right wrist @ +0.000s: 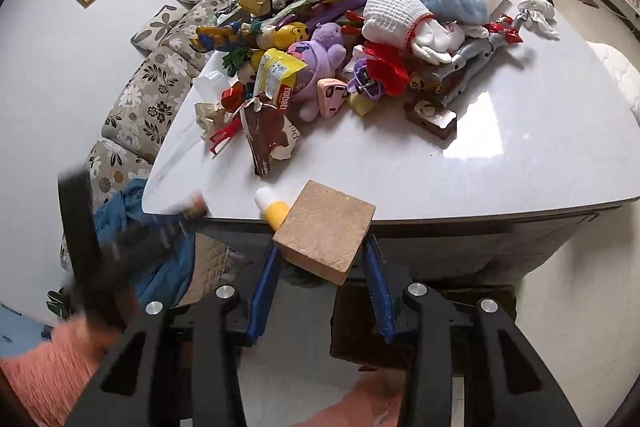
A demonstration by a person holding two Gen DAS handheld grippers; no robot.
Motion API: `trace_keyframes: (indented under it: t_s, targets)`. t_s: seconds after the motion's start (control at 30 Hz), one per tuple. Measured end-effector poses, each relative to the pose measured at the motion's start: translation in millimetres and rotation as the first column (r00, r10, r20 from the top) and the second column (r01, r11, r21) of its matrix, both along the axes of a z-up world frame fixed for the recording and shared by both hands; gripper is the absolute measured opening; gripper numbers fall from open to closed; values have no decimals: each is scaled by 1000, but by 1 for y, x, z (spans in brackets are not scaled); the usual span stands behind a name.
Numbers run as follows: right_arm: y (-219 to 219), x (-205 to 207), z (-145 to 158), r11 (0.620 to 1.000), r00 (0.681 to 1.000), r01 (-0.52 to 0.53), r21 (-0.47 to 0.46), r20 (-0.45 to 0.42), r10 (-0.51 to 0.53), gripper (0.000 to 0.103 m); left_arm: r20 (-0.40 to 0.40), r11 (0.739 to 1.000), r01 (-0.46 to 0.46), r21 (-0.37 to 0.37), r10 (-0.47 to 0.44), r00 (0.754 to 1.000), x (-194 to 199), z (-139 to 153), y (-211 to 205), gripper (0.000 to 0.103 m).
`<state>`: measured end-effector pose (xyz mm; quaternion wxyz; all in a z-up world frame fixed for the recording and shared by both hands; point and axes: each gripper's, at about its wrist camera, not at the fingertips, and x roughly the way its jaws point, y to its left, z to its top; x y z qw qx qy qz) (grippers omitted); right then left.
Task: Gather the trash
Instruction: 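Grasp the cake-slice toy with the left tool while the right tool grasps a tan block, then lower both tools into the cardboard box and release the held items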
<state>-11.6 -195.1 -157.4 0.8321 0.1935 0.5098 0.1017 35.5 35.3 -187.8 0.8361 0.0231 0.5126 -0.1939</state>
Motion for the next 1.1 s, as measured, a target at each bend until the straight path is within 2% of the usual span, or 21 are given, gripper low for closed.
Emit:
trace_keyframes:
  t_s: [0.07,0.13,0.27,0.33,0.5,0.57,0.67,0.83,0.87,0.9,0.93,0.97,1.0,1.1]
  targets:
    - [-1,-1,1,1000,1000,4,-1,-3,-4,42,-26,999,32,-24,-33,999,-10,-14,-18,41]
    - [-3,-5,2,1000,1000,4,-11,-6,-4,41,-48,998,27,-60,-30,998,-11,-21,-24,41]
    - [-9,-21,-5,999,999,1,-36,-33,-2,41,-51,994,85,-64,-88,995,-24,-25,-37,41]
    - [-14,-31,-21,999,998,5,-47,-67,-8,42,-67,993,99,-64,-103,992,-29,-32,-40,41]
    - [-23,-52,-87,998,982,26,-58,-183,-36,42,-138,993,114,-43,-119,983,-51,-69,-47,41]
    - [-26,-58,-118,998,972,35,-54,-229,-47,41,-180,992,126,-10,-126,976,-58,-96,-54,41]
    - [-31,-64,-187,996,945,45,-77,-319,-67,41,-255,990,134,39,-119,959,-67,-151,-65,41]
    - [-40,-70,-283,992,897,38,-123,-432,-88,42,-383,983,139,122,-83,920,-73,-252,-80,41]
    - [-41,-70,-298,991,891,33,-133,-446,-89,42,-419,980,138,146,-65,906,-73,-276,-81,41]
    - [-42,-72,-316,987,882,24,-156,-462,-94,47,-451,974,139,178,-45,891,-74,-296,-82,44]
    - [-43,-73,-328,984,875,17,-177,-474,-101,68,-488,968,140,206,-22,873,-74,-315,-82,49]
    - [-43,-73,-336,981,875,16,-194,-472,-108,75,-516,965,138,223,-4,857,-74,-330,-81,63]
    - [-44,-74,-344,977,881,16,-213,-459,-115,75,-527,963,137,233,6,850,-74,-339,-80,69]
    - [-46,-74,-360,975,872,31,-219,-471,-134,78,-562,955,132,264,41,826,-73,-366,-73,69]
